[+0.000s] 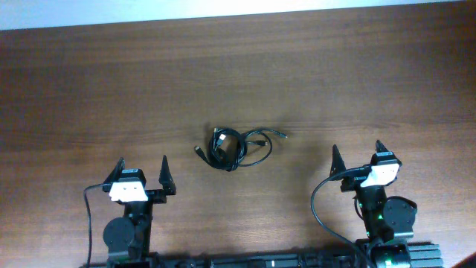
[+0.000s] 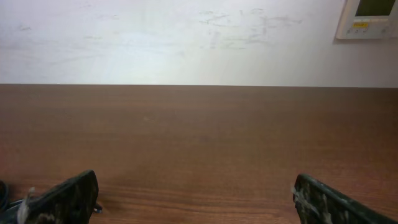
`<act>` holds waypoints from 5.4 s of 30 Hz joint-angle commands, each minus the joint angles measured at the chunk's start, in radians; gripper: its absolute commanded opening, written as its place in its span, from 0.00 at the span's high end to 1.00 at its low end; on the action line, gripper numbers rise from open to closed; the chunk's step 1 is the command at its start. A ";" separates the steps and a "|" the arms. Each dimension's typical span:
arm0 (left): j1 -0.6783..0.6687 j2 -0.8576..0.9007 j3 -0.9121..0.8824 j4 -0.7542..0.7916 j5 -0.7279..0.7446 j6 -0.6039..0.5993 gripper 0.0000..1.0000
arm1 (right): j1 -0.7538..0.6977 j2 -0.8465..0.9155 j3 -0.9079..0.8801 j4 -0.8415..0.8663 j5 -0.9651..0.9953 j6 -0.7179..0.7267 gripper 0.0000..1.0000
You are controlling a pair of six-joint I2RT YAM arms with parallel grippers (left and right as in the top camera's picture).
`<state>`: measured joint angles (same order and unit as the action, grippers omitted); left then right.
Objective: Untangle cables
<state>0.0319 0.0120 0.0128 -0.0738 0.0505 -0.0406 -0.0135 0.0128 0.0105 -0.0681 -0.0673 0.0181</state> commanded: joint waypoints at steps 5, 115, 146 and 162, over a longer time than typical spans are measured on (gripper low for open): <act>-0.005 -0.004 -0.004 -0.002 0.014 0.019 0.01 | -0.005 -0.009 -0.005 -0.007 0.019 -0.003 0.01; -0.572 1.869 1.079 -0.205 -0.197 0.881 0.37 | -0.005 -0.009 -0.005 -0.007 0.019 -0.003 0.01; -0.572 1.181 1.084 -0.614 -0.343 -0.174 1.00 | -0.005 0.424 0.247 0.091 -0.576 0.536 0.02; -0.623 1.213 1.084 -0.777 -0.428 -0.325 1.00 | 0.539 1.357 0.529 0.937 -0.515 0.941 0.51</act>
<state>-0.5591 1.2213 1.0885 -0.8539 -0.3920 -0.3920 0.4911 1.3670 0.5312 0.8680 -0.7132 0.9527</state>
